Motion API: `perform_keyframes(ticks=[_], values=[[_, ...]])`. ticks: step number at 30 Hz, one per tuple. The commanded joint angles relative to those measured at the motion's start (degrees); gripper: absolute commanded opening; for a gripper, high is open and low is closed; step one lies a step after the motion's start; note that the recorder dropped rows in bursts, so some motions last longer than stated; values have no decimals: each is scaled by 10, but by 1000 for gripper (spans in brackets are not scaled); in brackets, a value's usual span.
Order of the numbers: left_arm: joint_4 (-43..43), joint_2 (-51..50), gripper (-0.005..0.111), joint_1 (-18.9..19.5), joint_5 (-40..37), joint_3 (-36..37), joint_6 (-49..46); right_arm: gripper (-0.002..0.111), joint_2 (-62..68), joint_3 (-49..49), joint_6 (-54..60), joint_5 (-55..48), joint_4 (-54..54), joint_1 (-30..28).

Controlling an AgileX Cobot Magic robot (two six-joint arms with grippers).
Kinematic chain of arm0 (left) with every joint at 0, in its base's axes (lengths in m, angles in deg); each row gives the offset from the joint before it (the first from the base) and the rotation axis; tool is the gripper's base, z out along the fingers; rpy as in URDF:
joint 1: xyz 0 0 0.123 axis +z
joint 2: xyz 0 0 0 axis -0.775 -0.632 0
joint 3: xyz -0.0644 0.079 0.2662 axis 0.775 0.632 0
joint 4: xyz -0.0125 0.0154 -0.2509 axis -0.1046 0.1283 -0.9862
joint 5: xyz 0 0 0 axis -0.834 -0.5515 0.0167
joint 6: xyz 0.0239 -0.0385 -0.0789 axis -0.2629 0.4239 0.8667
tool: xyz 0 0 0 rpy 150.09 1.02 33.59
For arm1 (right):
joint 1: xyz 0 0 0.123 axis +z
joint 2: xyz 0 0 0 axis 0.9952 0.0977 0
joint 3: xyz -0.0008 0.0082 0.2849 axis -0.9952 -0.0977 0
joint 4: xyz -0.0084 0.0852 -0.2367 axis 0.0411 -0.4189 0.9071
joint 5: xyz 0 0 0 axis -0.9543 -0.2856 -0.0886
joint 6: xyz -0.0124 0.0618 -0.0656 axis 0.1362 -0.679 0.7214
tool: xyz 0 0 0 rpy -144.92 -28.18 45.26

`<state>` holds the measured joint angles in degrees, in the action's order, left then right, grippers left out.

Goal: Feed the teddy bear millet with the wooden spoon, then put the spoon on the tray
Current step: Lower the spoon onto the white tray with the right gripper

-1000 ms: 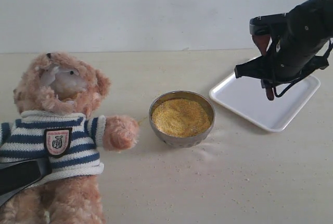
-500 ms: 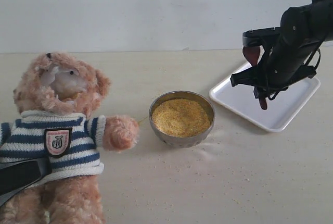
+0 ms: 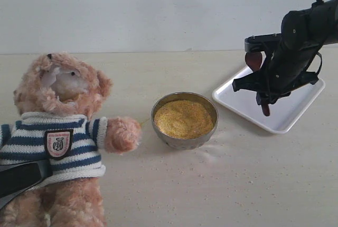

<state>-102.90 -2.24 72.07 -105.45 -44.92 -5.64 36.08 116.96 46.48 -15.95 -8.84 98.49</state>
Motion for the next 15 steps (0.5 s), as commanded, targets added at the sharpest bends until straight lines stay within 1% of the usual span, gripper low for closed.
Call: perform_keyframes(ticks=[1,10,11,12,15], values=[[-7,0,5,2,-13,3,-4,18,1,4,5,2,-12,-4],[-7,0,5,2,-13,3,-4,18,1,4,3,1,-12,-4],[-7,0,5,2,-13,3,-4,19,1,4,3,1,-12,-4],[-7,0,5,2,-13,3,-4,24,1,4,3,1,-12,-4],[-7,0,5,2,-13,3,-4,45,1,4,3,1,-12,-4]])
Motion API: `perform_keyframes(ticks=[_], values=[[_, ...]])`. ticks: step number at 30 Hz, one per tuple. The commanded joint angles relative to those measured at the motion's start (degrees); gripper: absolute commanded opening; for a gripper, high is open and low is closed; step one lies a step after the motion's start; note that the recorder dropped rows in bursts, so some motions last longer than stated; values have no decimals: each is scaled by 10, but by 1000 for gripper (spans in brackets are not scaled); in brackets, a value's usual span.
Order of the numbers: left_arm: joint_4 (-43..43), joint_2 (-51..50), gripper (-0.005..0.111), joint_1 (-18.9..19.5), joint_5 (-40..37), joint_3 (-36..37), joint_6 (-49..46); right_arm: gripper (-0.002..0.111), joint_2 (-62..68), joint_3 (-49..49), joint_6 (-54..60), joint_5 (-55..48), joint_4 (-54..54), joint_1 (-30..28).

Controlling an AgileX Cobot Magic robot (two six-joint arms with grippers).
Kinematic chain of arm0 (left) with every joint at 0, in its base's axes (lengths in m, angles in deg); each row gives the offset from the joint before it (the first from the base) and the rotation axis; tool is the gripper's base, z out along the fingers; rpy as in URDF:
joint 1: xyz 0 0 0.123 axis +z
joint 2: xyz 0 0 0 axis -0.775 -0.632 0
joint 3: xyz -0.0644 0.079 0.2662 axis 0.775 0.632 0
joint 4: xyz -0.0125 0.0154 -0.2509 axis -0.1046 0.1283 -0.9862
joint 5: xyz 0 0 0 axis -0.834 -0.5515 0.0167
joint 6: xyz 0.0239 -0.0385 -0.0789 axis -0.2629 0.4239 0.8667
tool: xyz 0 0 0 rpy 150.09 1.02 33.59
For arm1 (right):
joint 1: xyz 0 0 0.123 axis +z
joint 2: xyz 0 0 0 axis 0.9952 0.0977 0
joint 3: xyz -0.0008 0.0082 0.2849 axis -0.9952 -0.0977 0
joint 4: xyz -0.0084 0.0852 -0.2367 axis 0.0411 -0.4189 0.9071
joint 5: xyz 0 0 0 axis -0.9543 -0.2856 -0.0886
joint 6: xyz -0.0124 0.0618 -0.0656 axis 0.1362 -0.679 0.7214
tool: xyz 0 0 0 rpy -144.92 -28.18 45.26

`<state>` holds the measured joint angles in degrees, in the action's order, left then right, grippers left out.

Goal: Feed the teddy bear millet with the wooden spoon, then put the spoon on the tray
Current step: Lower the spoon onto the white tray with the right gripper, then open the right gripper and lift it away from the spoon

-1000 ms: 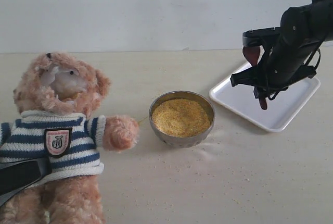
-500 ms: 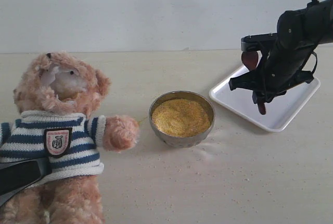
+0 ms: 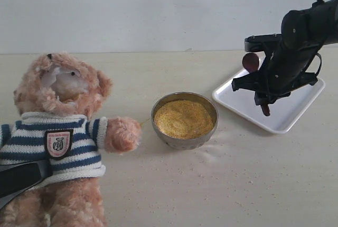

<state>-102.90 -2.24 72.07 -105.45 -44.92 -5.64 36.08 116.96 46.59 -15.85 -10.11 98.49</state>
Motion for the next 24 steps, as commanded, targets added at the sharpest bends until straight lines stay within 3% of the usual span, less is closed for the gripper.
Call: perform_keyframes(ticks=[1,10,17,19,23,24], values=[[-7,0,5,2,-13,3,-4,50,1,4,2,0,1,-4],[-7,0,5,2,-13,3,-4,47,-43,-12,12,28,1,-4],[-7,0,5,2,-13,3,-4,45,-209,-160,26,189,1,-4],[-7,0,5,2,-13,3,-4,35,-264,-221,26,236,-1,-4],[-7,0,5,2,-13,3,-4,3,-389,-348,21,313,-1,-4],[-7,0,5,2,-13,3,-4,0,-424,-379,16,330,-3,-4]])
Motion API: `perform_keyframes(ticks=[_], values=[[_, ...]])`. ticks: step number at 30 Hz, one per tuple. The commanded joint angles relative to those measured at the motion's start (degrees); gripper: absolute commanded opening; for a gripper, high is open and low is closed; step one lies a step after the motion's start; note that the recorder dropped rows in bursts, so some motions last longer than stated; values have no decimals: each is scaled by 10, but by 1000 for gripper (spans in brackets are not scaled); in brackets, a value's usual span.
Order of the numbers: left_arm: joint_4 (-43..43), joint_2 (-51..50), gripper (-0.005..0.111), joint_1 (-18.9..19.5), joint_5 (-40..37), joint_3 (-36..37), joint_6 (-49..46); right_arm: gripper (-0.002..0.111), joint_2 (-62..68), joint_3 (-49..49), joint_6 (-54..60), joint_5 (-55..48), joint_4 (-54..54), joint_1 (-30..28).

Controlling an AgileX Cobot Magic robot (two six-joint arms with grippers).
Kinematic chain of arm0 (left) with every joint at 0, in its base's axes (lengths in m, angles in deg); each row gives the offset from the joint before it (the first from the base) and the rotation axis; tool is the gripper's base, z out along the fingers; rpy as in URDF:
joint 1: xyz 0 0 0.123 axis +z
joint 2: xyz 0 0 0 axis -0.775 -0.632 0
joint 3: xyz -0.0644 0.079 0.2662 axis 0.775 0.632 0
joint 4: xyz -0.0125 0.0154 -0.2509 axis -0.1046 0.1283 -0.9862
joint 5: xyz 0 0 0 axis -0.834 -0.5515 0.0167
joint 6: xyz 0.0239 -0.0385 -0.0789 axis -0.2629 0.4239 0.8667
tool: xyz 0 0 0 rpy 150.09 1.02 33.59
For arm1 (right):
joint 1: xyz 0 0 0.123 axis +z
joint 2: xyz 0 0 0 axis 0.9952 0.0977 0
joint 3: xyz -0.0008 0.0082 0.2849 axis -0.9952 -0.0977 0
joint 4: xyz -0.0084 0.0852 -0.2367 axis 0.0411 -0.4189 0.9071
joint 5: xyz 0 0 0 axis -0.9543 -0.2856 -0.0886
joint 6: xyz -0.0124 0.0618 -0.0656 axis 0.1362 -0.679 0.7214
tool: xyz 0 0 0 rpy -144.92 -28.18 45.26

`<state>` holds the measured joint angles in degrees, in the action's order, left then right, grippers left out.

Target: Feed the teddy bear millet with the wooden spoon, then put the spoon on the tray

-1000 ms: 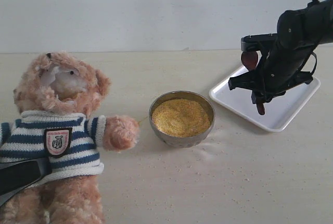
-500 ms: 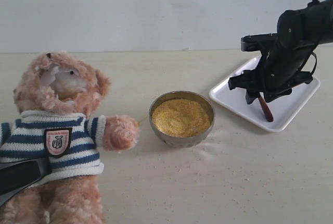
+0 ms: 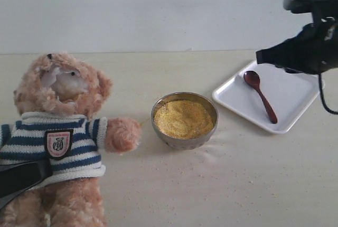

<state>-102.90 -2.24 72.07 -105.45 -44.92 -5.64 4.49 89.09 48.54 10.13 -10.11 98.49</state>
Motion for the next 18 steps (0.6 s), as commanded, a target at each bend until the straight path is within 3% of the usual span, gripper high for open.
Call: perform_keyframes(ticks=[1,8,18], values=[[-7,0,5,2,-13,3,-4,0,-144,-128,-13,85,-10,-4],[-7,0,5,2,-13,3,-4,0,-369,-260,-61,99,-27,-4],[-7,0,5,2,-15,3,-4,0,-586,-292,-61,-52,-27,-4]])
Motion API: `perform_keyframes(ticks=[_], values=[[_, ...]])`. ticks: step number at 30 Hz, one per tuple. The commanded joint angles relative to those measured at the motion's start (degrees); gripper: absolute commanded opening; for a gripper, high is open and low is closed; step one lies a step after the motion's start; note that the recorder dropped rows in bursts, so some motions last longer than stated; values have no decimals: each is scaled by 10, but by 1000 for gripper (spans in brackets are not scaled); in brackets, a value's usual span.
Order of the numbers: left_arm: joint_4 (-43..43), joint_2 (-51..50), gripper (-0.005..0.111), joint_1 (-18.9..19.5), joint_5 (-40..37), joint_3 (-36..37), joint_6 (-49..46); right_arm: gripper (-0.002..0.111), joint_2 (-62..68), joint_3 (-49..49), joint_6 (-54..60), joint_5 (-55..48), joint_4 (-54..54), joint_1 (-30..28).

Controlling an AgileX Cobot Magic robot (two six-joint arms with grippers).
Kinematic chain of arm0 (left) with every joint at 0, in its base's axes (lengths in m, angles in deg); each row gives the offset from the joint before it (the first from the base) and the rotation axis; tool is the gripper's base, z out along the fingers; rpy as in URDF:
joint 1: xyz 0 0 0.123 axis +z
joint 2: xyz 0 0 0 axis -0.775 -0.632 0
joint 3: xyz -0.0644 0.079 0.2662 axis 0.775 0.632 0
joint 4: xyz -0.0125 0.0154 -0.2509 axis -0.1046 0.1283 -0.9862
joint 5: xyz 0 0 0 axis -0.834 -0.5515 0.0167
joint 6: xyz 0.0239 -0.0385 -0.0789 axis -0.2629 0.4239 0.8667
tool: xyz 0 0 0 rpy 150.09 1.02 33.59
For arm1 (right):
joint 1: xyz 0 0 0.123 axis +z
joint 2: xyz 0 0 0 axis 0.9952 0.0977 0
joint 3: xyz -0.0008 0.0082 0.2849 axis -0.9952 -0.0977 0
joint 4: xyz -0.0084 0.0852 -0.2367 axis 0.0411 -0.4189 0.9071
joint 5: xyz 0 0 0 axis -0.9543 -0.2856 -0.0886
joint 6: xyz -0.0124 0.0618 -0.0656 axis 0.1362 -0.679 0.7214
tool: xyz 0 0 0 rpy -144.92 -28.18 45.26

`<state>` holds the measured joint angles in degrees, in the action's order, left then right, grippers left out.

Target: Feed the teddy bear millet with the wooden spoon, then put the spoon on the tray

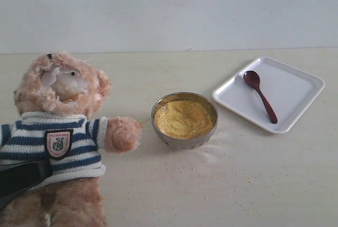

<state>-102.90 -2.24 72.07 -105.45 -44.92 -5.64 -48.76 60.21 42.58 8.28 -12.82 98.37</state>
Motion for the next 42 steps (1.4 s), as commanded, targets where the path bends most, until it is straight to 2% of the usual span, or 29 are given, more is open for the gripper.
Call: perform_keyframes(ticks=[1,11,16,19,24,42], values=[[-7,0,5,2,-15,3,-4,0,-66,-3,-1,-34,0,-3],[-7,0,5,2,-14,3,-4,0,-139,-19,0,-38,7,-3],[-7,0,5,2,-14,3,-4,0,-262,-101,-1,-27,10,-3],[-7,0,5,2,-14,3,-4,0,-318,-152,42,-19,11,-3],[-7,0,5,2,-14,3,-4,0,-318,-209,122,31,-35,-3],[-7,0,5,2,-15,3,-4,0,-318,-209,123,26,-35,-3]])
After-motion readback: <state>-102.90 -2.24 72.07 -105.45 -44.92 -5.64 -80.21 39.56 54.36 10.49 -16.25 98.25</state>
